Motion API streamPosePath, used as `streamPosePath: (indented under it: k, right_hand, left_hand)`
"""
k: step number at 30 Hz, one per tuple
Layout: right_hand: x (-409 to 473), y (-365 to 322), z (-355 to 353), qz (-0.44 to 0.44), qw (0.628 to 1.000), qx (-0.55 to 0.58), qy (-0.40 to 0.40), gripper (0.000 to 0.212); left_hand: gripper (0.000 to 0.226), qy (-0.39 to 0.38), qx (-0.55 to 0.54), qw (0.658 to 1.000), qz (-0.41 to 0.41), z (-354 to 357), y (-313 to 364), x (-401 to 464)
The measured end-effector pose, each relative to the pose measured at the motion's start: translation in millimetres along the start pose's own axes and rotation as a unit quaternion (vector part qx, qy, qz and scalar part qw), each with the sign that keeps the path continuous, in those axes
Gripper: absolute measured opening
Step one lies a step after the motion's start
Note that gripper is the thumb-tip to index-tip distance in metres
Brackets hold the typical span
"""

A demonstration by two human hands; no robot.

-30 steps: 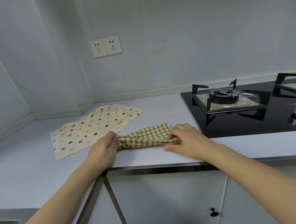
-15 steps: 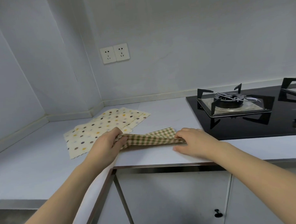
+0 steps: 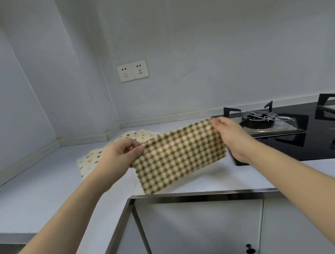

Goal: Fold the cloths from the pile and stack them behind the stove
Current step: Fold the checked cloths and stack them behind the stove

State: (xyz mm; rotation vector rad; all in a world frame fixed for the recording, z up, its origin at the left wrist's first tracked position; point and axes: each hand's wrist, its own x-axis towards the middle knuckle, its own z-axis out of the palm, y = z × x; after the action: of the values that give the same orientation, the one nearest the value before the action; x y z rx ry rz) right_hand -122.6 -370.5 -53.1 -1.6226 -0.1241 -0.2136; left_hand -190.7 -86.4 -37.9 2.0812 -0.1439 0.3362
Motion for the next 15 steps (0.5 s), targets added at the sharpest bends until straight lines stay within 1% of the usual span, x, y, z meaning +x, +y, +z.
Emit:
streamPosePath:
  k: [1, 3, 6, 8, 10, 11, 12, 13, 15]
  right_hand:
    - [8.6, -6.1, 1.7, -0.009, 0.999, -0.031, 0.02, 0.022]
    - [26.1, -16.7, 5.7, -0.06, 0.986, -0.148, 0.051, 0.024]
    - [53.2, -17.6, 17.1, -0.156, 0.927, -0.336, 0.058, 0.026]
    - [70.6, -3.7, 30.2, -0.184, 0.877, -0.442, 0.042, 0.026]
    - [78.3, 15.3, 52.4, -0.174, 0.819, -0.546, 0.029, 0.027]
    - [75.3, 24.8, 66.5, -0.169, 0.798, -0.577, 0.032, 0.033]
    - [68.0, 34.7, 80.9, -0.165, 0.787, -0.593, 0.027, 0.039]
    - [57.2, 44.4, 94.1, -0.159, 0.785, -0.599, 0.007, 0.044]
    - [34.8, 66.5, 112.7, -0.116, 0.783, -0.607, -0.078, 0.057]
  left_hand:
    - [0.014, -0.02, -0.039, 0.999, -0.015, 2.2, 3.5, 1.6]
    - [0.013, -0.039, -0.103, 0.993, -0.043, 6.1, 4.8, 5.3]
    - [0.01, -0.05, -0.139, 0.985, -0.091, 15.6, -6.3, 13.2]
    - [0.01, -0.042, -0.107, 0.986, -0.122, 26.9, -22.2, 19.5]
    - [0.01, -0.017, 0.0, 0.99, -0.14, 38.5, -42.8, 26.6]
    - [0.011, -0.007, 0.064, 0.987, -0.145, 42.9, -52.2, 30.1]
    - [0.012, -0.001, 0.108, 0.983, -0.147, 45.3, -59.8, 33.5]
    - [0.013, -0.001, 0.124, 0.981, -0.149, 46.4, -64.7, 36.3]
    - [0.015, -0.01, 0.131, 0.98, -0.152, 46.8, -69.7, 40.0]
